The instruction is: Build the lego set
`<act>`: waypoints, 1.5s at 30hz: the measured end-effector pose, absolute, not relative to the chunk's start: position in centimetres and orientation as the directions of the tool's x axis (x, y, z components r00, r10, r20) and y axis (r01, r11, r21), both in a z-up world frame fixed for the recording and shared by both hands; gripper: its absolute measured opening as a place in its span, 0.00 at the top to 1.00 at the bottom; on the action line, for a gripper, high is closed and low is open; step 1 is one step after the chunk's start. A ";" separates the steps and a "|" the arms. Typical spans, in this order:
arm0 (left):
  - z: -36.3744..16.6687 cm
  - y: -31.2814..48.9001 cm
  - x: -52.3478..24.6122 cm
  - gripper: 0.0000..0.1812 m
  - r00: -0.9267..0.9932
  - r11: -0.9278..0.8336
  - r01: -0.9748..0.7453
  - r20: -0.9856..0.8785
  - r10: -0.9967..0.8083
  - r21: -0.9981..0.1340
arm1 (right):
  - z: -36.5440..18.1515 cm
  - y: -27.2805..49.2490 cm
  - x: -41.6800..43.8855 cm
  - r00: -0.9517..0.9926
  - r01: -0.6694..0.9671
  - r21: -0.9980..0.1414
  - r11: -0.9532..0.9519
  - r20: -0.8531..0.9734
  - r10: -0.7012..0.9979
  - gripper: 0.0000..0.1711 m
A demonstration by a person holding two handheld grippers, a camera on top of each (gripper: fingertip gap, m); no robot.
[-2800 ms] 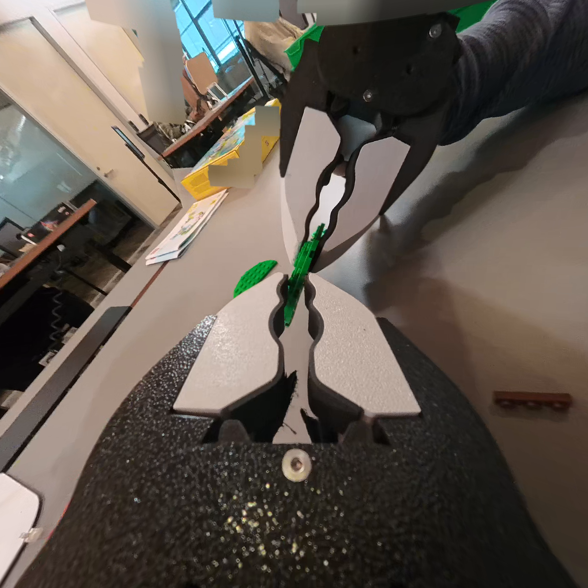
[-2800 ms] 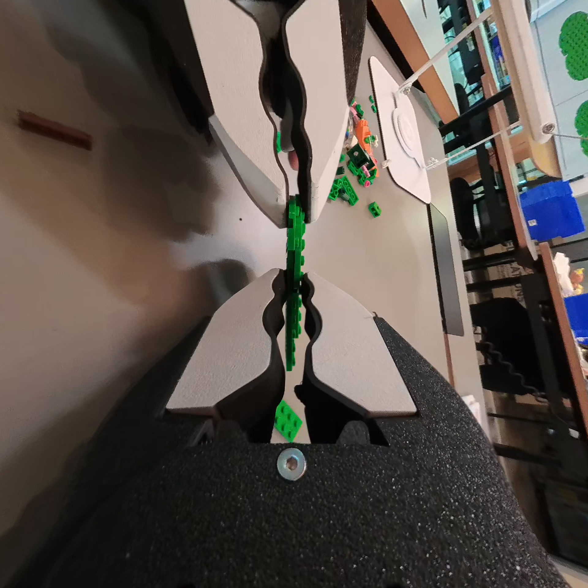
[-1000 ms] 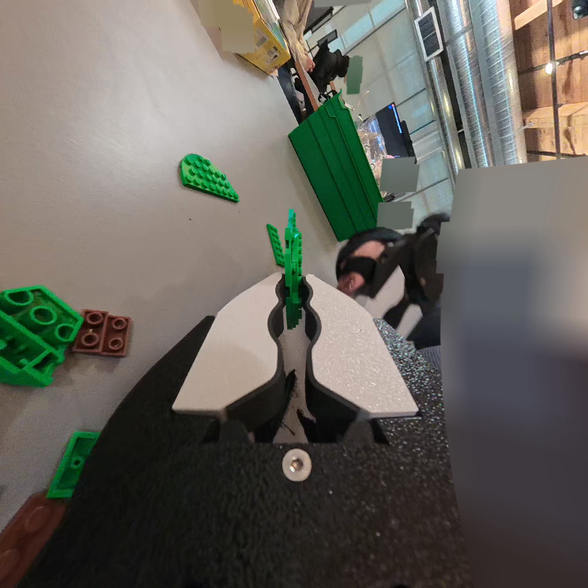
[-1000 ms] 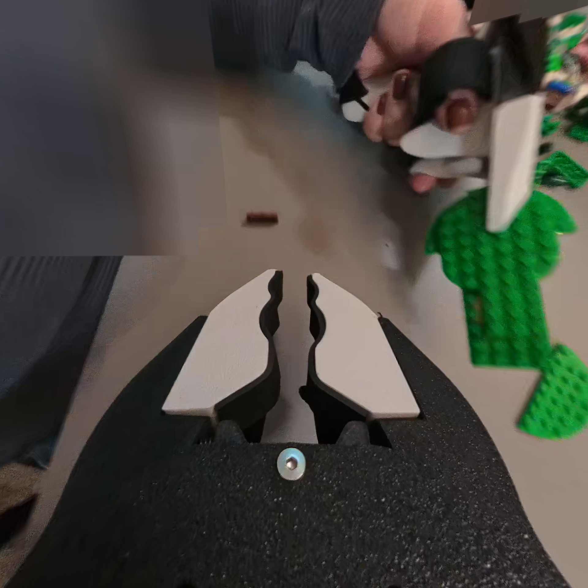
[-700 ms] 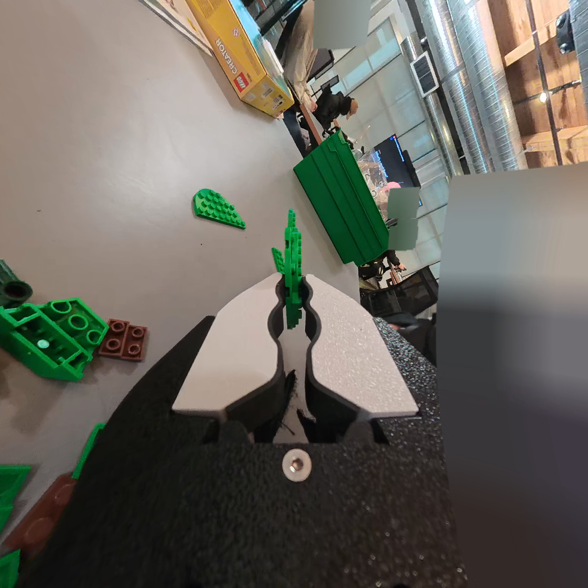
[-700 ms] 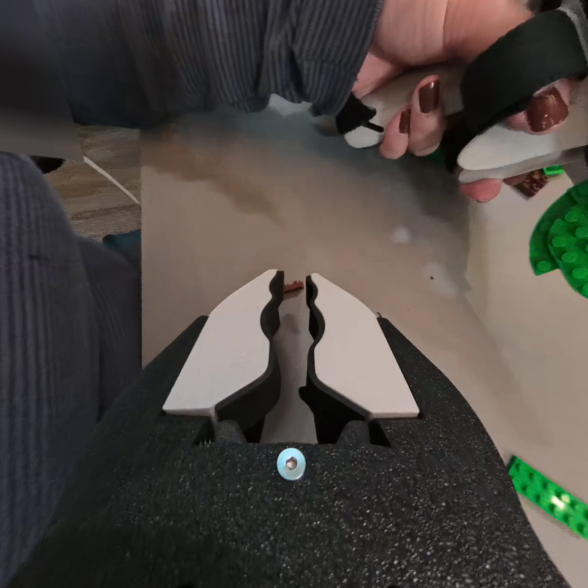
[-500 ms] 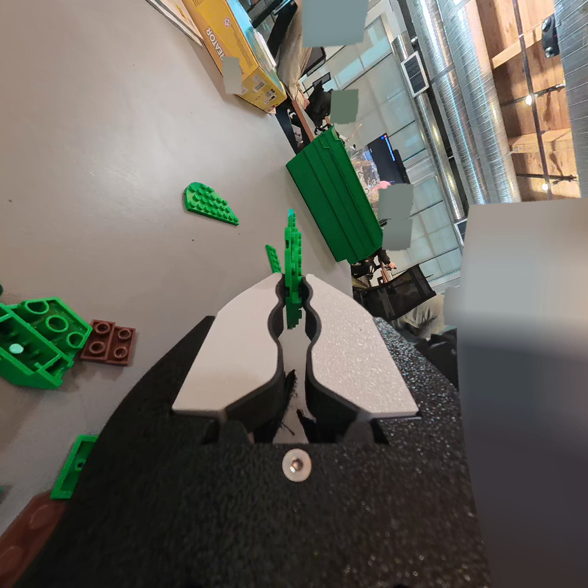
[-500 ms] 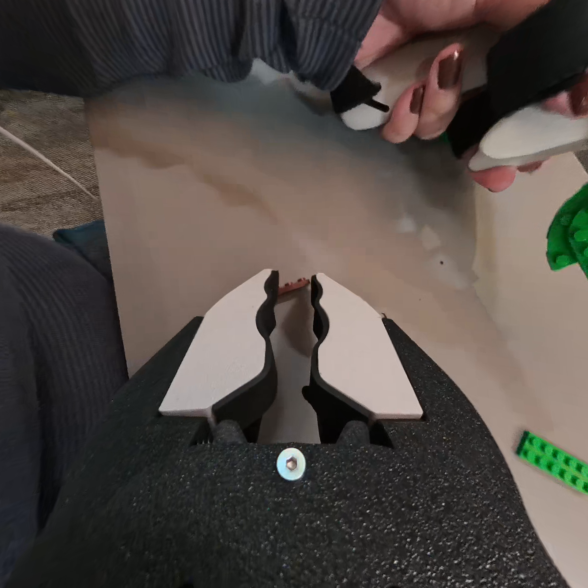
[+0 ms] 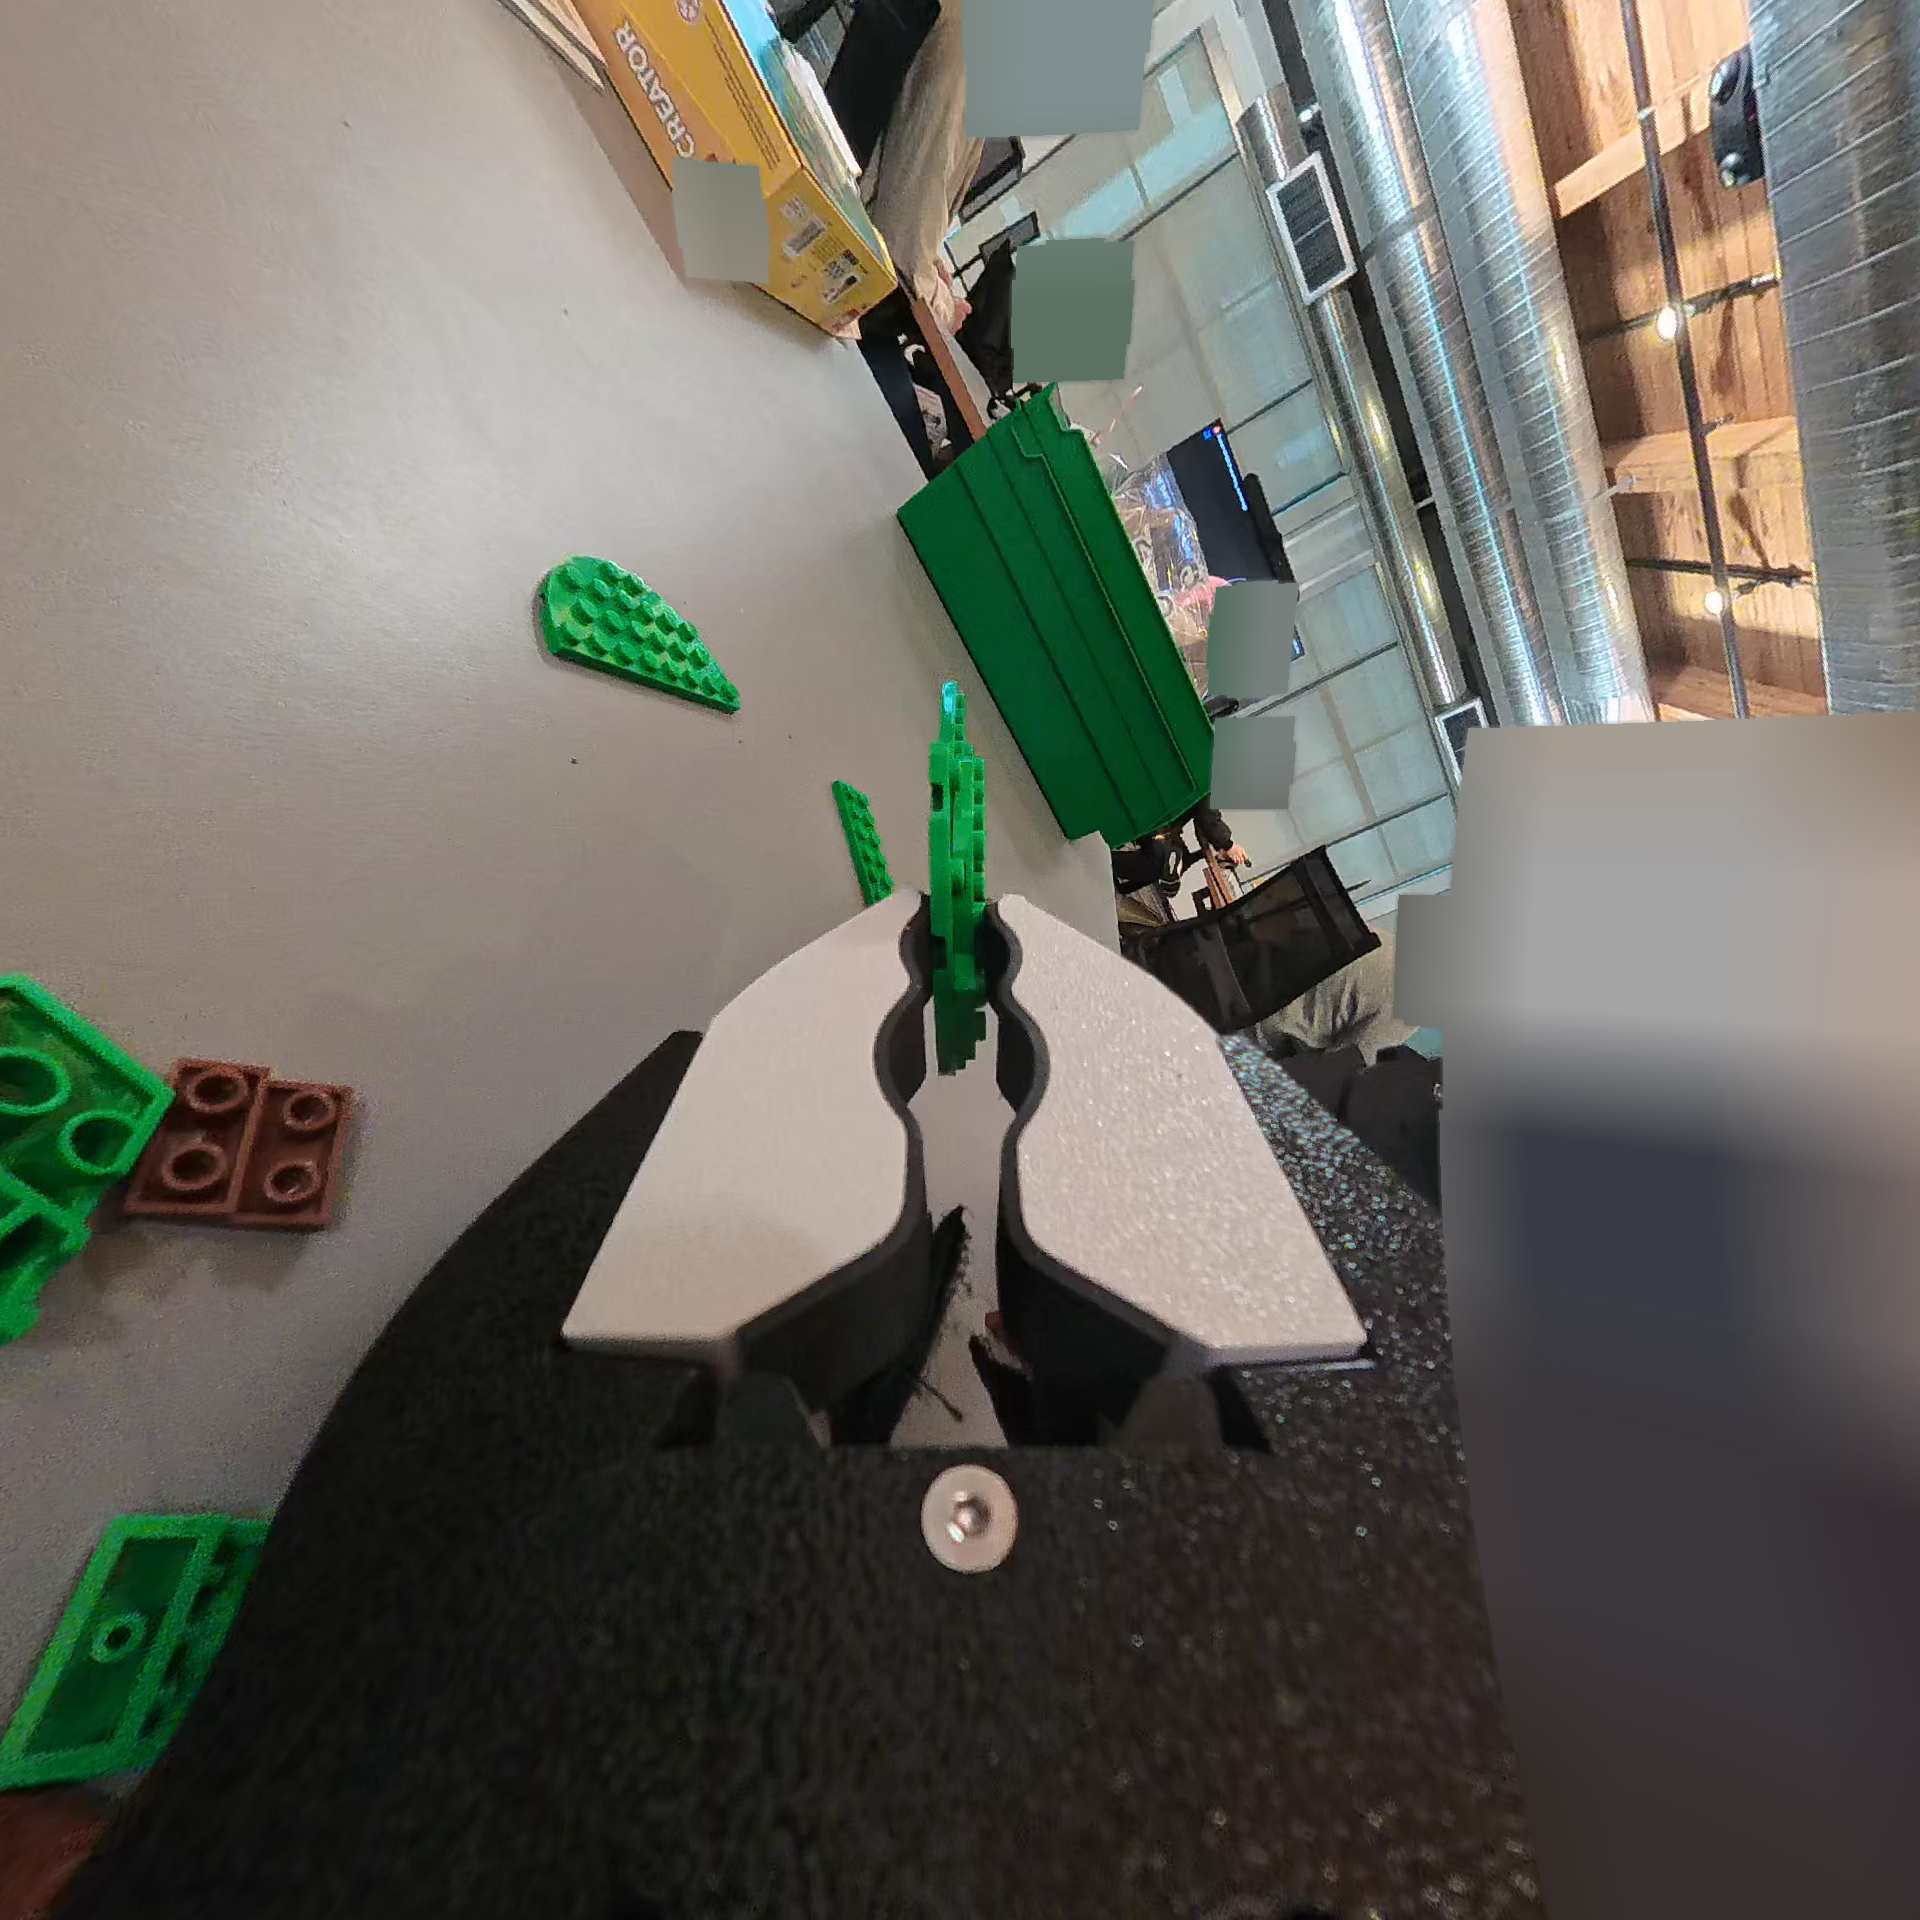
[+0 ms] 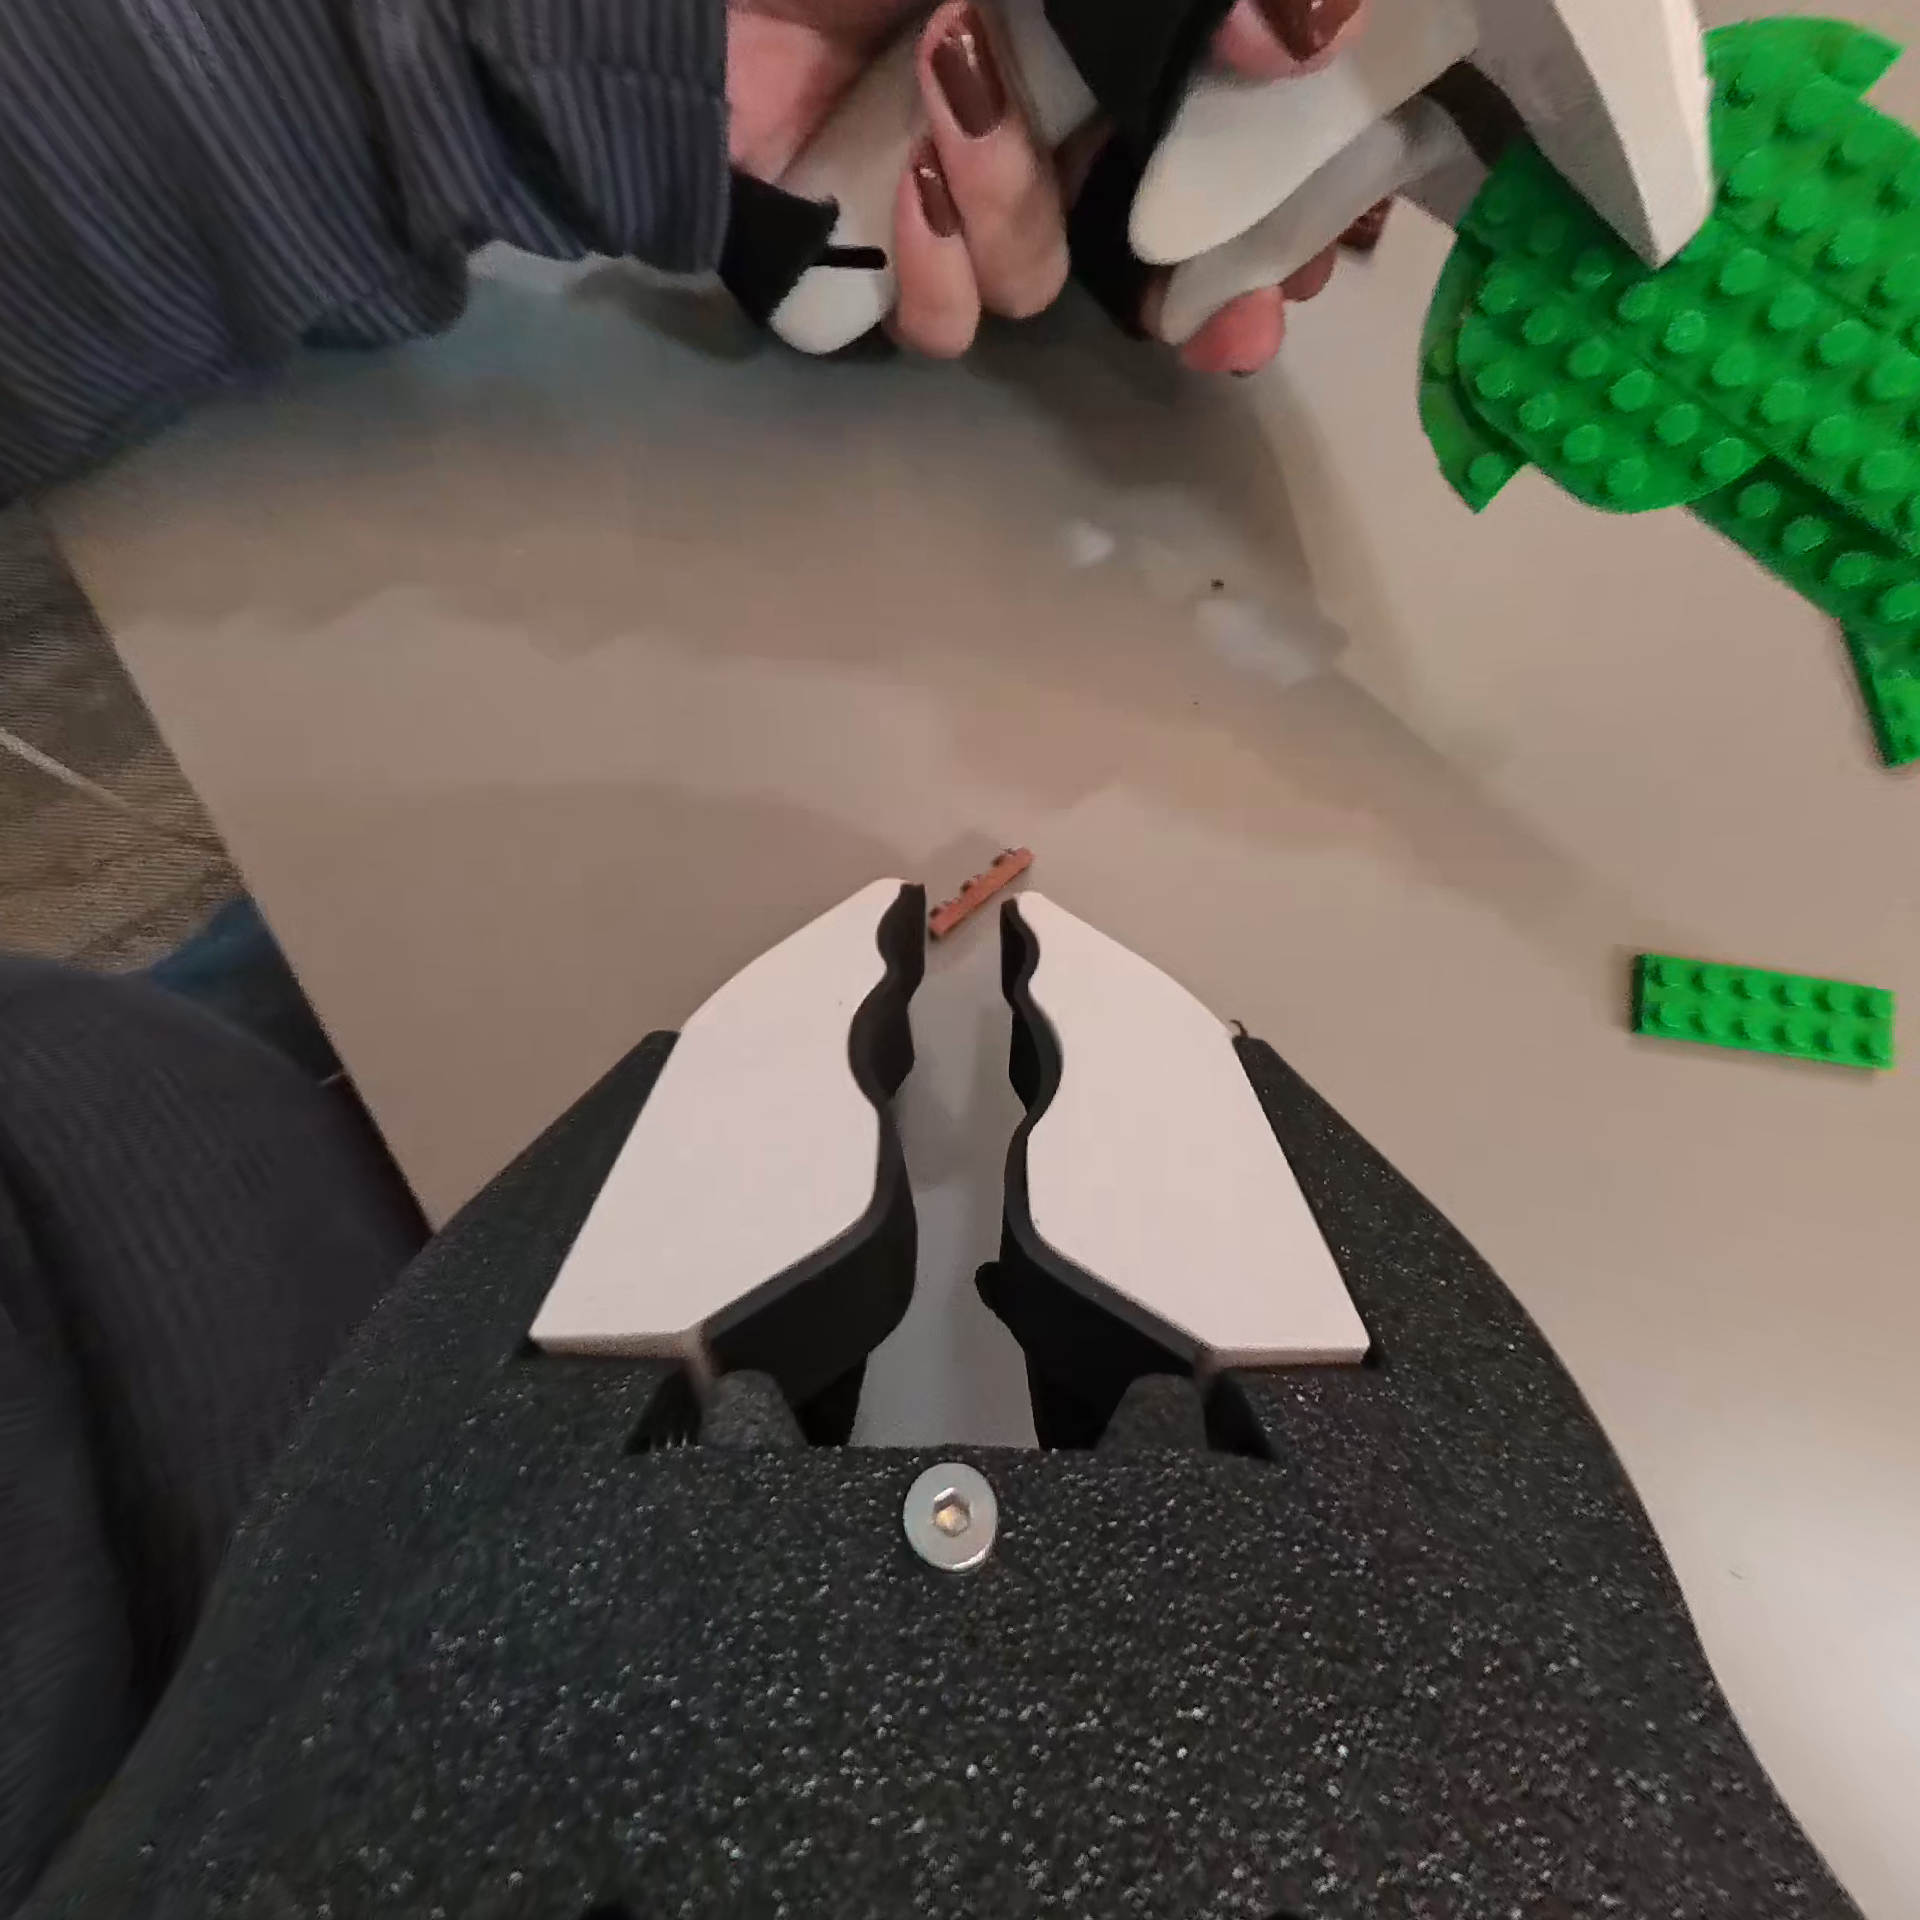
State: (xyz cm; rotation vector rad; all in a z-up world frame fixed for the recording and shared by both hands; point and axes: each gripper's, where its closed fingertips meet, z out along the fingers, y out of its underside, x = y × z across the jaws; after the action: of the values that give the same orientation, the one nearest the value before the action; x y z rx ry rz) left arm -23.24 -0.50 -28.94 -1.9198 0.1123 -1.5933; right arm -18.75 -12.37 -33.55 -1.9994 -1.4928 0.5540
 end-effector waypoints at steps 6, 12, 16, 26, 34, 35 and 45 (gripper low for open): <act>-28.8 -0.7 -23.0 0.96 0.257 -0.797 0.310 0.853 -0.454 -0.518 | -34.5 -12.1 -18.6 0.301 0.743 -0.621 -0.251 -0.026 0.953 0.92; -28.6 -0.9 -23.2 0.96 0.259 -0.800 0.297 0.850 -0.458 -0.522 | -33.5 -12.1 -18.0 0.141 0.782 -0.590 -0.203 -0.150 0.979 0.99; -28.6 -1.4 -22.8 0.96 0.233 -0.817 0.271 0.858 -0.458 -0.509 | -32.9 -11.6 -15.6 -0.031 0.857 -0.478 -0.191 -0.419 0.908 0.99; -29.4 -2.0 -21.8 0.96 0.235 -0.838 0.213 0.858 -0.456 -0.503 | -34.8 -8.7 -13.7 -0.049 0.952 -0.284 -0.117 -0.516 0.855 0.99; -29.7 -2.1 -21.7 0.96 0.247 -0.842 0.199 0.857 -0.452 -0.501 | -34.2 -5.4 -13.1 0.006 0.968 -0.248 0.019 0.097 0.995 0.90; -29.8 -2.1 -21.6 0.96 0.246 -0.843 0.196 0.857 -0.452 -0.501 | -34.2 -5.5 -13.0 0.007 0.975 -0.220 0.029 0.163 0.987 0.90; -29.9 -2.4 -21.4 0.96 0.247 -0.846 0.179 0.855 -0.456 -0.503 | -34.7 -5.6 -12.1 0.056 0.990 -0.140 -0.016 0.288 0.956 0.89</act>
State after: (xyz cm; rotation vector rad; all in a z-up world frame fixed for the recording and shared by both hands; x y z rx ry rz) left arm -21.40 -2.39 -29.87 -2.0159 0.2515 -1.6414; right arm -12.14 -5.57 -34.72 -2.0382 -1.9646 -0.1609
